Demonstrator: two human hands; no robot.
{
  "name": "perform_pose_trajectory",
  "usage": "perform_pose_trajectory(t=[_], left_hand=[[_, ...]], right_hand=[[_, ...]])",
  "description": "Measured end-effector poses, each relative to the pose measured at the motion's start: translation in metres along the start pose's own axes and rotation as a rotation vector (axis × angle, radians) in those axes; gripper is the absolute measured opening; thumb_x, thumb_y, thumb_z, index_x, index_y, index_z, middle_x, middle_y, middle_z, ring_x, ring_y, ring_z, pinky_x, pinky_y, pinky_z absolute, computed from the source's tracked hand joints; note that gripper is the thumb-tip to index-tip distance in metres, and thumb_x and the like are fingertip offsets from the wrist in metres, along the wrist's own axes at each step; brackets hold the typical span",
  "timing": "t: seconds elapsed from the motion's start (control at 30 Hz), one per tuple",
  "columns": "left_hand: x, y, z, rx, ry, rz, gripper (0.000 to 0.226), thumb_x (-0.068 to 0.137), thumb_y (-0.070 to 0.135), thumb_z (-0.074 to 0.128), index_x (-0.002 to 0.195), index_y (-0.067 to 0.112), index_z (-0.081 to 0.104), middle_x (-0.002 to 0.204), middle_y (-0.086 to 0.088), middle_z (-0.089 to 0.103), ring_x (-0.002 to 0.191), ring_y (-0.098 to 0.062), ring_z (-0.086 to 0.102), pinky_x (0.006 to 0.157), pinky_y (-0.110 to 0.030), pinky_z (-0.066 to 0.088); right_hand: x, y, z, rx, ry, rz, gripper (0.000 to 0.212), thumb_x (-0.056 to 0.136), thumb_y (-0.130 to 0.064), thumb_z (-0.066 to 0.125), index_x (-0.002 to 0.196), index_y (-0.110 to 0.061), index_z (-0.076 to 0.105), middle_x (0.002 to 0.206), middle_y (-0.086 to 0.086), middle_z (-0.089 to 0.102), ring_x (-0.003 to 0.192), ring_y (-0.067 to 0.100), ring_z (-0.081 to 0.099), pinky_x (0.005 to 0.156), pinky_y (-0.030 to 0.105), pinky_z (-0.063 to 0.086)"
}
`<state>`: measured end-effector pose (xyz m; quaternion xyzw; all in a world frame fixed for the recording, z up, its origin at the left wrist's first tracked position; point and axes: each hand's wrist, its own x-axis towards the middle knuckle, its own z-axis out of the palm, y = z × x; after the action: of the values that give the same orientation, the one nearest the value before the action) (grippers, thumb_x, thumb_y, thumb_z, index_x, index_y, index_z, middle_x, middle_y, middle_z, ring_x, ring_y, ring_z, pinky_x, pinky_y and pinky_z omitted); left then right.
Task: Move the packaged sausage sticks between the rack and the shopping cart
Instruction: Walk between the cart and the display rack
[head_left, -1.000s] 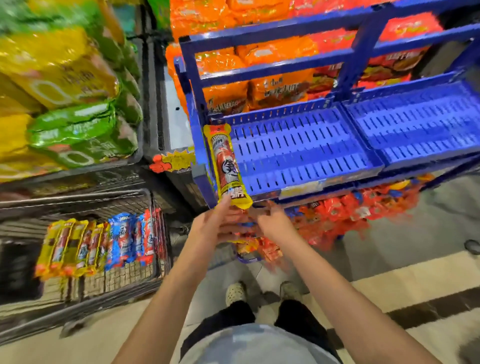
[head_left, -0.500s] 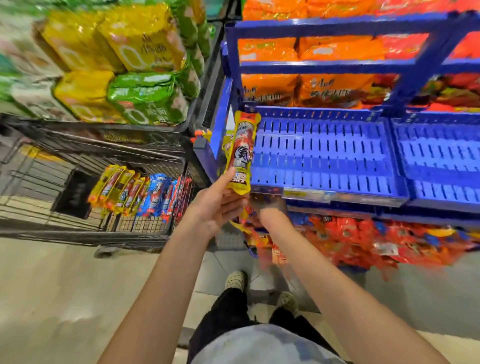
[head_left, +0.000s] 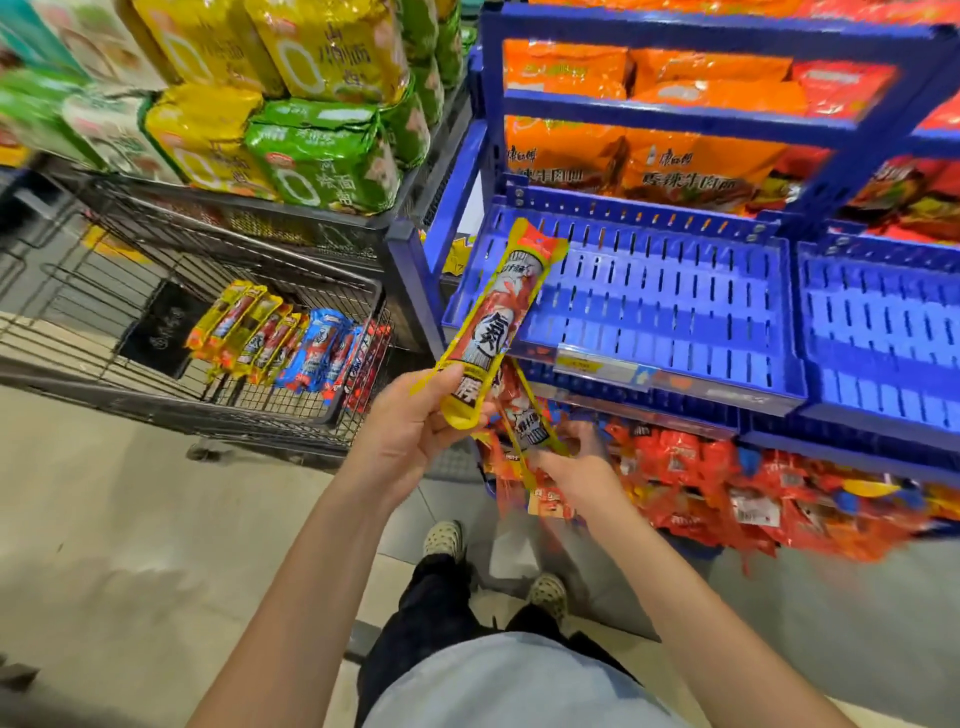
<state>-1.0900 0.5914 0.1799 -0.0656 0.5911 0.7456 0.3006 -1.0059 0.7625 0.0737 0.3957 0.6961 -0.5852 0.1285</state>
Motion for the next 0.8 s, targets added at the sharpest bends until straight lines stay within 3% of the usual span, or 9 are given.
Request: perform_pose_trajectory(t=[0.1, 0.23, 0.33, 0.4, 0.43, 0.53, 0.63, 0.7, 0.8], left_hand=[[-0.019, -0.024, -0.021, 0.016, -0.092, -0.031, 0.031, 0.085, 0.021, 0.062, 0.111, 0.004, 0.068, 0.105, -0.023, 0.070, 0.085, -0.030, 0.071, 0.074, -0.034, 0.061], [-0.046, -0.068, -0.058, -0.070, -0.055, -0.135, 0.037, 0.083, 0.021, 0.071, 0.114, 0.001, 0.065, 0.109, -0.027, 0.067, 0.095, -0.038, 0.068, 0.083, -0.040, 0.059], [-0.065, -0.095, -0.086, -0.213, 0.037, -0.174, 0.058, 0.060, 0.026, 0.091, 0.105, 0.000, 0.065, 0.107, -0.031, 0.066, 0.092, -0.041, 0.068, 0.087, -0.050, 0.054], [-0.078, -0.110, -0.106, -0.346, 0.106, -0.184, 0.053, 0.054, 0.020, 0.093, 0.098, 0.003, 0.068, 0.105, -0.030, 0.067, 0.090, -0.041, 0.068, 0.089, -0.052, 0.051], [-0.085, -0.117, -0.117, -0.385, 0.141, -0.186, 0.058, 0.057, 0.017, 0.092, 0.106, 0.002, 0.066, 0.107, -0.030, 0.066, 0.092, -0.041, 0.068, 0.091, -0.052, 0.050], [-0.104, -0.131, -0.149, -0.437, 0.264, -0.177, 0.089, 0.059, 0.019, 0.090, 0.133, -0.004, 0.046, 0.116, -0.030, 0.062, 0.098, -0.040, 0.065, 0.095, -0.051, 0.050], [-0.126, -0.139, -0.176, -0.460, 0.402, -0.173, 0.099, 0.052, 0.021, 0.093, 0.135, -0.002, 0.045, 0.111, -0.024, 0.066, 0.094, -0.037, 0.068, 0.074, -0.040, 0.059], [-0.140, -0.141, -0.192, -0.494, 0.457, -0.168, 0.077, 0.062, 0.012, 0.085, 0.130, 0.003, 0.050, 0.105, -0.021, 0.069, 0.089, -0.034, 0.070, 0.067, -0.036, 0.059], [-0.161, -0.145, -0.216, -0.611, 0.509, -0.142, 0.052, 0.075, -0.002, 0.066, 0.124, 0.008, 0.054, 0.100, -0.021, 0.068, 0.082, -0.033, 0.070, 0.067, -0.037, 0.060]], right_hand=[[-0.006, 0.018, 0.000, -0.103, -0.180, 0.056, 0.086, 0.083, -0.031, 0.072, 0.152, -0.032, 0.021, 0.126, -0.010, 0.045, 0.105, 0.019, 0.059, 0.080, 0.034, 0.054], [-0.008, 0.053, 0.004, -0.277, -0.315, 0.113, 0.090, 0.080, -0.023, 0.072, 0.153, -0.027, 0.020, 0.149, 0.002, 0.041, 0.124, 0.020, 0.049, 0.098, 0.032, 0.045], [0.005, 0.088, 0.008, -0.343, -0.371, 0.105, 0.105, 0.066, -0.043, 0.081, 0.151, -0.034, 0.020, 0.151, -0.007, 0.035, 0.135, 0.017, 0.040, 0.110, 0.041, 0.039], [0.028, 0.119, 0.016, -0.341, -0.413, 0.078, 0.116, 0.049, -0.066, 0.084, 0.147, -0.036, 0.031, 0.146, -0.009, 0.044, 0.130, 0.015, 0.048, 0.106, 0.043, 0.045], [0.026, 0.115, 0.023, -0.353, -0.426, 0.071, 0.118, 0.040, -0.075, 0.082, 0.142, -0.035, 0.039, 0.139, -0.007, 0.053, 0.122, 0.015, 0.055, 0.100, 0.044, 0.050], [0.008, 0.085, 0.051, -0.391, -0.495, 0.037, 0.087, 0.050, -0.061, 0.087, 0.124, -0.027, 0.055, 0.113, -0.003, 0.068, 0.100, 0.017, 0.068, 0.088, 0.041, 0.057], [-0.003, 0.053, 0.088, -0.435, -0.544, -0.009, 0.045, 0.078, -0.023, 0.081, 0.117, -0.013, 0.060, 0.099, 0.003, 0.070, 0.082, 0.016, 0.068, 0.069, 0.033, 0.055], [-0.008, 0.036, 0.117, -0.476, -0.588, -0.022, 0.039, 0.079, -0.025, 0.078, 0.111, -0.014, 0.059, 0.098, 0.007, 0.069, 0.076, 0.017, 0.067, 0.064, 0.032, 0.056], [-0.009, 0.022, 0.161, -0.553, -0.668, -0.055, 0.050, 0.065, -0.050, 0.077, 0.106, -0.026, 0.062, 0.095, -0.001, 0.073, 0.082, 0.018, 0.072, 0.080, 0.044, 0.059]])
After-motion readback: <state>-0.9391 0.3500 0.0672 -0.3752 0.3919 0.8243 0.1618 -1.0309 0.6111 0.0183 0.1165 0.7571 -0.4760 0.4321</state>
